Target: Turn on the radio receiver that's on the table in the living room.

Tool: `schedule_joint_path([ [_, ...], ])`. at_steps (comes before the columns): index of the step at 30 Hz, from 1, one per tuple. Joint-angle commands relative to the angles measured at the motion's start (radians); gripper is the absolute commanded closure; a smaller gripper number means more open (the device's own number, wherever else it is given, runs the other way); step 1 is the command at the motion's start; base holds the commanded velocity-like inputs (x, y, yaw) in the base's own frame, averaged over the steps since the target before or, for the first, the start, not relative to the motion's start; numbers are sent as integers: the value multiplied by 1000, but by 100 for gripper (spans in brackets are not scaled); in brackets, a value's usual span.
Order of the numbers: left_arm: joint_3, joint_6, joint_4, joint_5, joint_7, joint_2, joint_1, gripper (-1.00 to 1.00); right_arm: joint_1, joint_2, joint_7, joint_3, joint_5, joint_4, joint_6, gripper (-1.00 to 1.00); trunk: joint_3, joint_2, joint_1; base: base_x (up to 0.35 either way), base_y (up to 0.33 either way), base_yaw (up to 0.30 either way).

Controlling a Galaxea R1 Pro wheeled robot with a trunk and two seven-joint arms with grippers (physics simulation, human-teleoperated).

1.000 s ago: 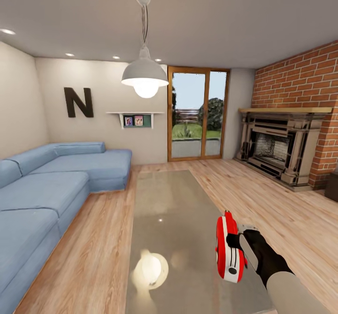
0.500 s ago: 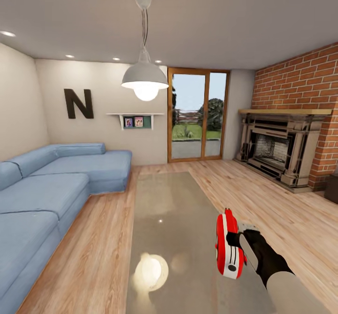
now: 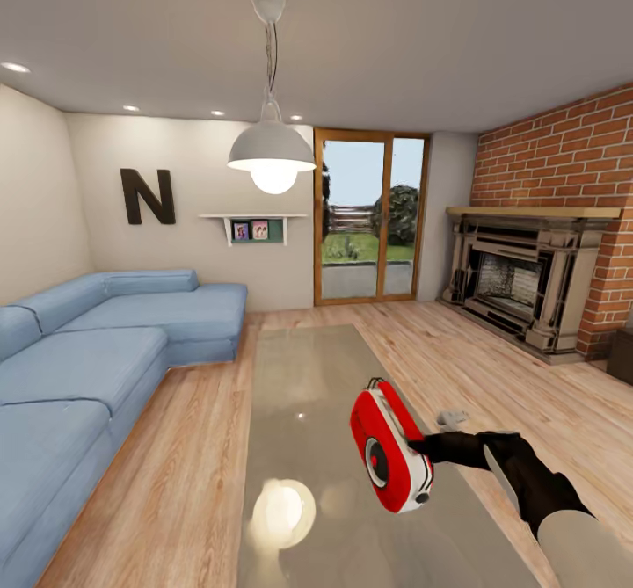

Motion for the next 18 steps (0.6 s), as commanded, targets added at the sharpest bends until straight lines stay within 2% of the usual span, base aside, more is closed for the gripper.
schedule_joint_path([
  [1, 0, 0, 0, 0, -1, 0, 0, -100, 0, -8, 14, -1, 1, 3, -10, 100, 3, 7, -4, 0, 0, 0],
  [3, 0, 0, 0, 0, -1, 0, 0, -100, 0, -23, 34, 2, 14, 12, -21, 100, 10, 21, -12, 0, 0, 0],
  [5, 0, 0, 0, 0, -4, 0, 0, -100, 0, -31, 81, 3, 46, 22, -36, 100, 16, 35, -19, 0, 0, 0],
  [6, 0, 0, 0, 0, -5, 0, 0, -100, 0, -47, 214, 2, 104, 27, -94, 100, 19, 42, -23, 0, 0, 0],
  [9, 0, 0, 0, 0, -6, 1, 0, -100, 0, -75, 381, -5, 177, 29, -163, 100, 28, 63, -35, 0, 0, 0],
  [14, 1, -1, -6, 8, -2, -1, 0, -100, 0, -79, 404, -6, 187, 28, -170, 100, 31, 70, -38, 0, 0, 0],
  [18, -4, 6, -9, 4, -6, -12, 0, -100, 0, -79, 410, -6, 188, 27, -171, 100, 31, 70, -38, 0, 0, 0],
])
